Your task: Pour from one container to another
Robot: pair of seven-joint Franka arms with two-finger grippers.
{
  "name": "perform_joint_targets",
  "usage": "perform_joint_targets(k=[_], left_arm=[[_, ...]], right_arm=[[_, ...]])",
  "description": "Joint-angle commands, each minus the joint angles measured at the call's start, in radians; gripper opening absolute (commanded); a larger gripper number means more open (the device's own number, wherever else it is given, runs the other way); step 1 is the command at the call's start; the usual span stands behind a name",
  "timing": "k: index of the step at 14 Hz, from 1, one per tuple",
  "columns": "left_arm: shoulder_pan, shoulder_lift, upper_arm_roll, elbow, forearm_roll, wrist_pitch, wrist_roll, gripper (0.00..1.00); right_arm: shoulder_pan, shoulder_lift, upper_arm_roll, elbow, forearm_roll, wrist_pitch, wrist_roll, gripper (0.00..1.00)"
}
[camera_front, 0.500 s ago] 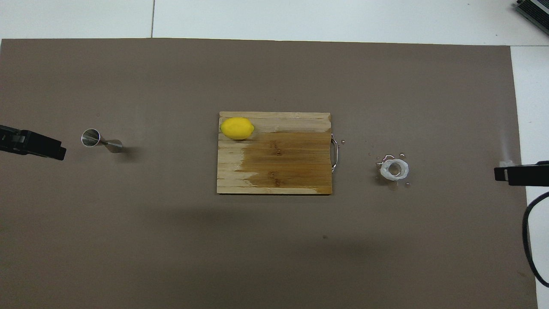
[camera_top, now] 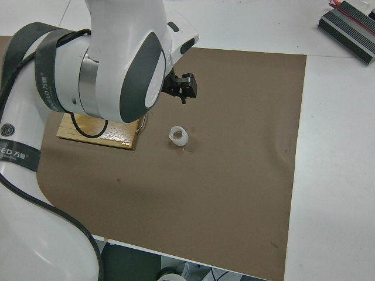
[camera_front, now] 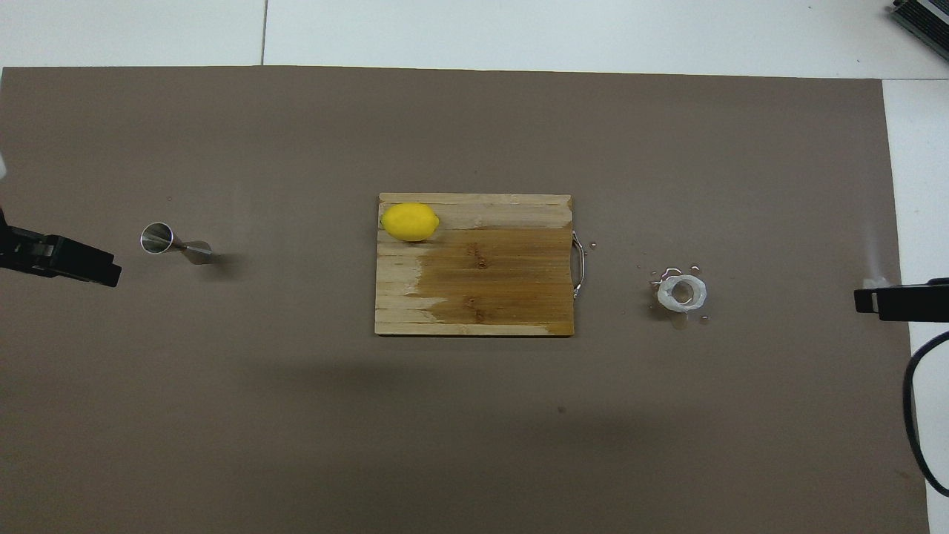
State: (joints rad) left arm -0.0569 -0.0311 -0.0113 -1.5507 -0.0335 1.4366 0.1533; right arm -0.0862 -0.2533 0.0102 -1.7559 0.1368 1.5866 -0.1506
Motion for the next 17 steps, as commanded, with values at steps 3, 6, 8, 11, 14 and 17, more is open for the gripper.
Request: perform_joint_targets(k=[3, 6, 8, 11, 14, 17], left_arm=[[-0.001, -0.056, 0.001, -0.088, -0.005, 0.048, 0.005, 1.0], [-0.003, -0.052, -0.003, -0.081, -0.005, 0.056, -0.001, 1.0], [-0.003, -0.056, -0.004, -0.088, -0.005, 0.045, 0.005, 1.0], [-0.003, -0.049, -0.007, -0.081, -0.009, 0.076, -0.021, 1.0], [0.011, -0.044, -0.007, -0.081, -0.017, 0.079, -0.046, 1.0], [0.017, -0.021, -0.001, -0.075, -0.046, 0.074, -0.153, 1.0]], right_arm=[[-0.01, -0.006, 0.004, 0.004, 0.021, -0.016, -0.014, 1.0], [-0.01, -0.006, 0.004, 0.004, 0.021, -0.016, -0.014, 1.0], [-0.01, -0.006, 0.004, 0.004, 0.021, -0.016, -0.014, 1.0], [-0.01, -0.006, 0.004, 0.004, 0.021, -0.016, -0.014, 1.0], [-0.01, -0.006, 0.004, 0.004, 0.021, -0.017, -0.014, 1.0], [-0.01, -0.006, 0.004, 0.004, 0.021, -0.016, -0.014, 1.0]])
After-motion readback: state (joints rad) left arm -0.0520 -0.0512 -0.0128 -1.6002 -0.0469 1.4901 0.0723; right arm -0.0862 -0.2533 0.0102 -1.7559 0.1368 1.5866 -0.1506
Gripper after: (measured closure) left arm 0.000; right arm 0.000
